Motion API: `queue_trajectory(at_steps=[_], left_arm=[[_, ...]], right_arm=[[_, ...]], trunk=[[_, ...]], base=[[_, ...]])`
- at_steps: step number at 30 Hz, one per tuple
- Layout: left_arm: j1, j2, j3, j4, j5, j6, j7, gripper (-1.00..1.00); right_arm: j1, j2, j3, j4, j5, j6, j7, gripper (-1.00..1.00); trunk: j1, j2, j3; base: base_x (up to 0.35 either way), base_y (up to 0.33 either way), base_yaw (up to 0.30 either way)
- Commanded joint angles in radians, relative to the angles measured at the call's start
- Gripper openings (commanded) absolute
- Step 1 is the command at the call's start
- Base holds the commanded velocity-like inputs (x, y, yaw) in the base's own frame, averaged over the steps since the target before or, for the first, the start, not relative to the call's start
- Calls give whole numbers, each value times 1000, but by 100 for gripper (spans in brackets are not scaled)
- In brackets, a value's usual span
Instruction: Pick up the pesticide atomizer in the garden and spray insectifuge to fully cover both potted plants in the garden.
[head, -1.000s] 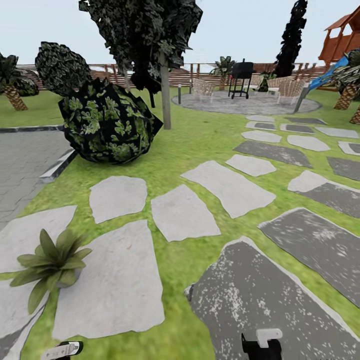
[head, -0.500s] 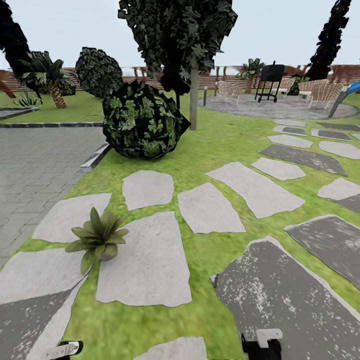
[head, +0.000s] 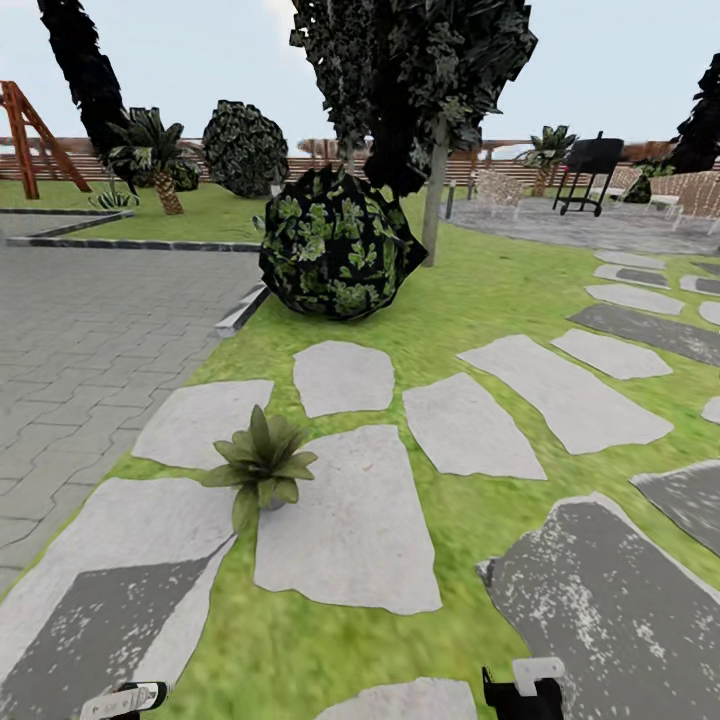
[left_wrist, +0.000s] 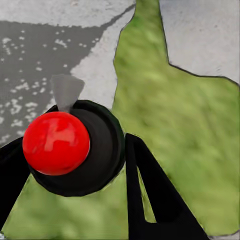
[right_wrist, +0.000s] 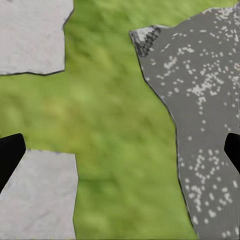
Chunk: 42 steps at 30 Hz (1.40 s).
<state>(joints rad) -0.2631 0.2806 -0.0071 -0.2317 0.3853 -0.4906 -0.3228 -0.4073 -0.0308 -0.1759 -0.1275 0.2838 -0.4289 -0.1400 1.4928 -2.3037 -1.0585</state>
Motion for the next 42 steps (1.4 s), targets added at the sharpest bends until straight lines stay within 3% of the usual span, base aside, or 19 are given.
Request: queue_trajectory(at_steps=[1, 19, 35, 37, 38, 42], left_arm=[[-1, 0, -1, 2, 11, 0, -8, -100], [0, 2, 1, 1, 12, 0, -7, -100], [1, 2, 0, 0, 10, 0, -7, -100], [0, 4, -13, 0, -31, 5, -11, -100], [-9, 6, -13, -2, -204, 15, -17, -100], [-18, -2, -23, -13, -500, 29, -46, -100]], right_arm=[[-1, 0, -6, 1, 11, -3, -2, 100], [-1, -2, -4, 2, 13, -4, 0, 100], [-1, 0, -5, 2, 7, -2, -2, 100], [-1, 0, -5, 1, 7, -2, -2, 100], [-1, -1, -5, -6, 11, 0, 2, 100], [-1, -12, -3, -33, 17, 0, 38, 100]], trunk=[[0, 0, -1], [0, 0, 0], [0, 0, 8], [0, 0, 8], [0, 0, 8], [0, 0, 8]], base=[[43, 309, 13], [159, 313, -2], [75, 310, -117], [0, 24, -5], [0, 3, -1], [0, 1, 0]])
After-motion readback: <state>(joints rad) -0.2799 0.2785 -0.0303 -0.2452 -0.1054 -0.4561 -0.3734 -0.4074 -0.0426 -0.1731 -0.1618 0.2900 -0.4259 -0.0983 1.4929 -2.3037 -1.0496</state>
